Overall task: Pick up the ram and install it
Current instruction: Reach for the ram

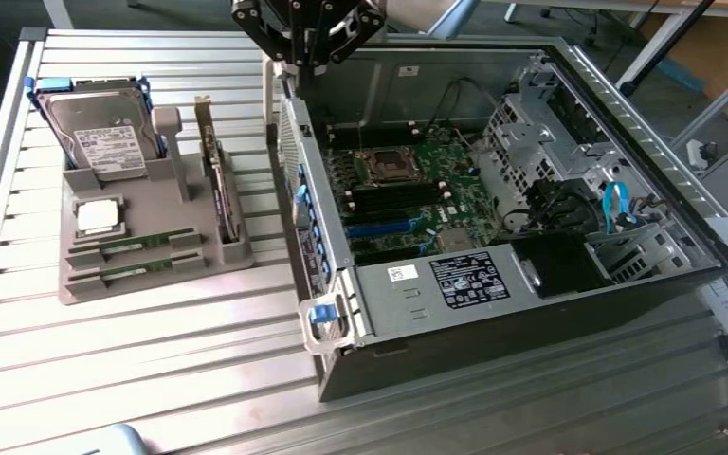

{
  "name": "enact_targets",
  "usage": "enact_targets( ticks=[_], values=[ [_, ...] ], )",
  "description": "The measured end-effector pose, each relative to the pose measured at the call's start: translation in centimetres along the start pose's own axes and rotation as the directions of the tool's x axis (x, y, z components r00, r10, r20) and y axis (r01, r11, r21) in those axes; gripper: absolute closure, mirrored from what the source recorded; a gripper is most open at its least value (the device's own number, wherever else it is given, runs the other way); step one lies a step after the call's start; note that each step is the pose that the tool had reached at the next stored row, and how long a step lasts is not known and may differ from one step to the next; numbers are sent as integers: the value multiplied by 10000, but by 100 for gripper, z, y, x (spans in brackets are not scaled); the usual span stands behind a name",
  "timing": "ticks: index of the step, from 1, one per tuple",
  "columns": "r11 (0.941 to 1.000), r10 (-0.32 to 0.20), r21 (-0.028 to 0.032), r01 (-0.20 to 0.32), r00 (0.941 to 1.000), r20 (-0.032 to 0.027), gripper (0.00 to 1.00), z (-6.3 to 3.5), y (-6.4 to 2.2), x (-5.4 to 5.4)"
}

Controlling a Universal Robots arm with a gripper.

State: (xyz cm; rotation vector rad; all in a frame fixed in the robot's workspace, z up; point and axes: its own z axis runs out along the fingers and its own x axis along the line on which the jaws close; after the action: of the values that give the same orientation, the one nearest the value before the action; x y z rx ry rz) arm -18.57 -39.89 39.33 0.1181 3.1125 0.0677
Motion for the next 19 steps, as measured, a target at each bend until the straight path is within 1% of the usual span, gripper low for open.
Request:
enact_targets(
  ticks=[19],
  values=[
    [10000,-1,0,1,10000,0,89,-8,-21,283]
  ],
)
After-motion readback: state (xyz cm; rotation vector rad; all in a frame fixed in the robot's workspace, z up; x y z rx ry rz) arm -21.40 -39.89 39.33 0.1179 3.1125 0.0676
